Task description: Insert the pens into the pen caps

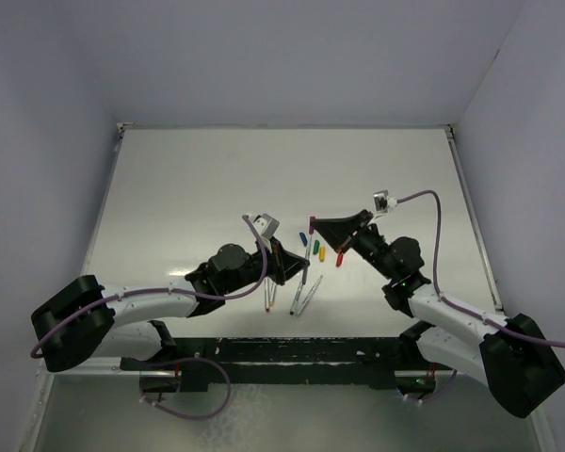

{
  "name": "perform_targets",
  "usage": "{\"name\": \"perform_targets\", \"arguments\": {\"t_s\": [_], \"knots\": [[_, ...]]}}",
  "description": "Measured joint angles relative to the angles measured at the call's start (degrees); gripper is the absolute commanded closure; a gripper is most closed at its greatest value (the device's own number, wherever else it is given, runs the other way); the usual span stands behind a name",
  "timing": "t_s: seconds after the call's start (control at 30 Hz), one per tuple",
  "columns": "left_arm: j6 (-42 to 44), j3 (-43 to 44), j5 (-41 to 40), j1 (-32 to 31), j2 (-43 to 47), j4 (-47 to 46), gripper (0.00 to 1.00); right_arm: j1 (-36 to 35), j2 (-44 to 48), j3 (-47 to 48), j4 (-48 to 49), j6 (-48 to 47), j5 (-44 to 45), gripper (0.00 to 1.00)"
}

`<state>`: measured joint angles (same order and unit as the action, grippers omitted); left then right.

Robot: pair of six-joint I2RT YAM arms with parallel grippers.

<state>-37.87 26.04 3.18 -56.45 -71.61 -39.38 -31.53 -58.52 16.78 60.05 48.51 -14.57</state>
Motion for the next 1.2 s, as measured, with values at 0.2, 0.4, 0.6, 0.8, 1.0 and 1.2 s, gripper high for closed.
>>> {"name": "perform_targets", "arguments": {"t_s": [0.2,0.4,0.6,0.8,1.0,1.2], "knots": [[0.0,0.0,-0.35,0.0,0.11,-0.09,1.0,-0.31,0.07,-0.09,0.0,0.0,0.0,1.0],[0.02,0.0,-0.79,0.0,0.13,-0.83,1.0,-0.35,-0.26,-0.09,-0.2,-0.04,-0.44,1.0],[0.76,0.39,-1.95,0.0,0.35,-1.11,1.0,-0.68,-0.9,-0.09,-0.81,-0.46,-1.81,1.0],[1.57,0.9,-3.58,-0.11,1.2,0.57,1.0,-0.72,-0.63,-0.09,-1.31,-2.05,-3.26,1.0],[2.29,1.07,-4.96,-0.5,1.2,1.81,1.0,-0.85,-0.04,0.57,-4.59,-4.76,-4.26,1.0],[5.42,2.29,-7.41,-0.74,1.2,4.39,1.0,-2.45,0.87,3.19,-10.95,-9.22,-2.34,1.0]]}}
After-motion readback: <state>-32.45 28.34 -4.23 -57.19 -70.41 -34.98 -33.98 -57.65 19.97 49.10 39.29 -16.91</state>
